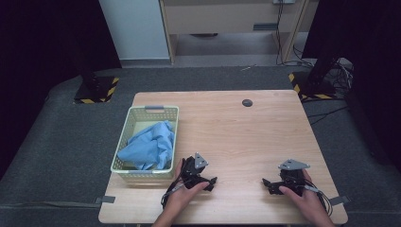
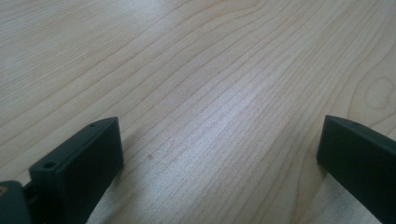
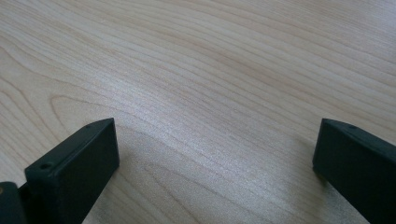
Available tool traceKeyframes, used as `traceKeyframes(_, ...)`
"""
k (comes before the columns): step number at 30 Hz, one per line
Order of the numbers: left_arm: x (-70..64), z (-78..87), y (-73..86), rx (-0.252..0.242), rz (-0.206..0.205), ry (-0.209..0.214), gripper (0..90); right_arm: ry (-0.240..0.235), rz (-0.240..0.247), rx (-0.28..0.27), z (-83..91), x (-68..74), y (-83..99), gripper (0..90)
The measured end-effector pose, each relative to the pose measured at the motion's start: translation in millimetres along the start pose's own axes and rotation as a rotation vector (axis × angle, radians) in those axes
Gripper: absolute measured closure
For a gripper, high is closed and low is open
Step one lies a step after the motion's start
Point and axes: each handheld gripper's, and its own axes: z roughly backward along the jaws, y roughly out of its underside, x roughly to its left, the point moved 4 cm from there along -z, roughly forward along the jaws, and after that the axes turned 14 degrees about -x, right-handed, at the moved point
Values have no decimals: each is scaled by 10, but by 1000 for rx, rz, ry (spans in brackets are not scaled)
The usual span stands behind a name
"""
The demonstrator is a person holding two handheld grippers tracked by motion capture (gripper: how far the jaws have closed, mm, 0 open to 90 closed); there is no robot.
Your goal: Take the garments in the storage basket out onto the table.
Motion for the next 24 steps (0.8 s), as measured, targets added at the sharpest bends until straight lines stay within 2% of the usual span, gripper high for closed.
traceKeyframes(19, -34, -22, -16, 0, 1, 2, 1, 3, 0, -1, 2, 1, 0, 6)
traceKeyframes(22, -73, 9, -43, 3, 29, 33, 32, 3, 0, -1, 2, 1, 0, 6)
traceKeyframes(24, -89, 15, -51, 3, 20, 40, 31, 4, 0, 0, 3, 2, 1, 6)
